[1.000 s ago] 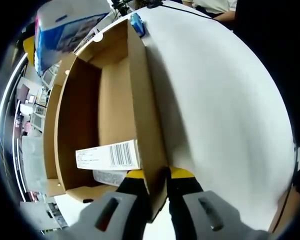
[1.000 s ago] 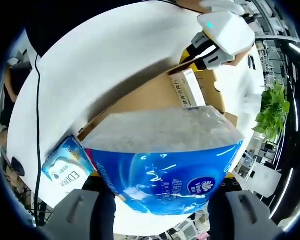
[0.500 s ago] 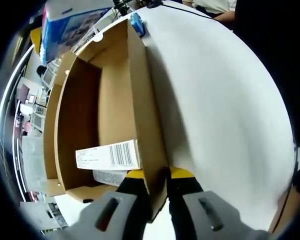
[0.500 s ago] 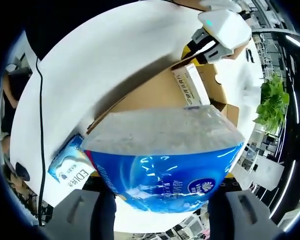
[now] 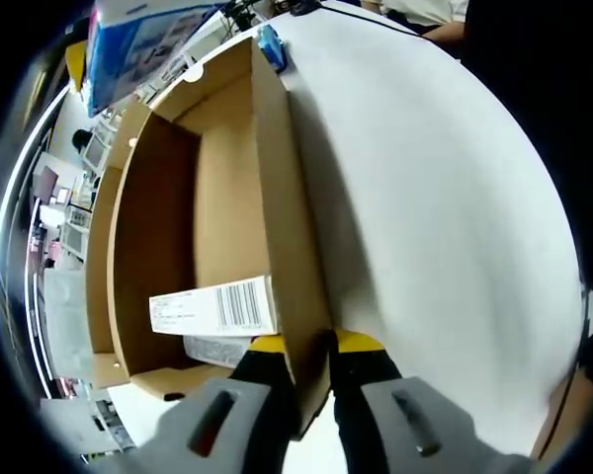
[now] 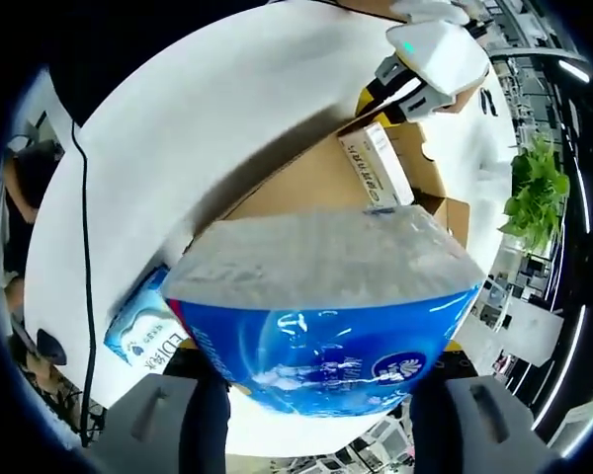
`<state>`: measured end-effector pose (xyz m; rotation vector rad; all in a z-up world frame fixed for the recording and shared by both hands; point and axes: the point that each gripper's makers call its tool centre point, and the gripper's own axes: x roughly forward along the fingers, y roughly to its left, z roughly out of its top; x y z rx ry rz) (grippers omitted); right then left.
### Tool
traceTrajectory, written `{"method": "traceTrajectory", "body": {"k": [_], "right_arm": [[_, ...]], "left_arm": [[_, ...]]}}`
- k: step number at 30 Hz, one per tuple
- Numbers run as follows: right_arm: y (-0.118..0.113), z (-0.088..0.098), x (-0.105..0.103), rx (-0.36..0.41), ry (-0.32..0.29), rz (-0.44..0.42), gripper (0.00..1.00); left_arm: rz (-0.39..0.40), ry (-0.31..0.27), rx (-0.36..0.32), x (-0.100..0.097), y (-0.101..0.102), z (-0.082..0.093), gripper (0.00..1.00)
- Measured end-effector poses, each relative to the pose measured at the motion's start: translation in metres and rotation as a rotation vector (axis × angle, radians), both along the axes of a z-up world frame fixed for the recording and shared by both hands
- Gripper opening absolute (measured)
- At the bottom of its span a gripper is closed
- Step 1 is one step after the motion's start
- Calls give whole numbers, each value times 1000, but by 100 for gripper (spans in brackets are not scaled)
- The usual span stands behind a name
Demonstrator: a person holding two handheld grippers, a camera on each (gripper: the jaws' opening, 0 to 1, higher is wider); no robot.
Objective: Operate the shoe box by opening the lid, removing the specified soft item, and placing it in the target area until the item is outside and the box remains undamaged.
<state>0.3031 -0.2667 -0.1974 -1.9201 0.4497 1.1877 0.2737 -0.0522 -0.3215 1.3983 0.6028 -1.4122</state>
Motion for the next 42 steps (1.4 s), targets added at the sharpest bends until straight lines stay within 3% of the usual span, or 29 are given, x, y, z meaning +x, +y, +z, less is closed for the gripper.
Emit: {"method": "traceTrajectory", "body": {"k": [21, 42], "right_arm": [[-15, 6, -4, 10, -12, -53, 73], [-30, -6, -9, 20, 4, -96, 72]], "left_arm": [[2, -2, 2, 1, 0, 0, 11], [0, -2, 1, 0, 1, 1, 11]]}}
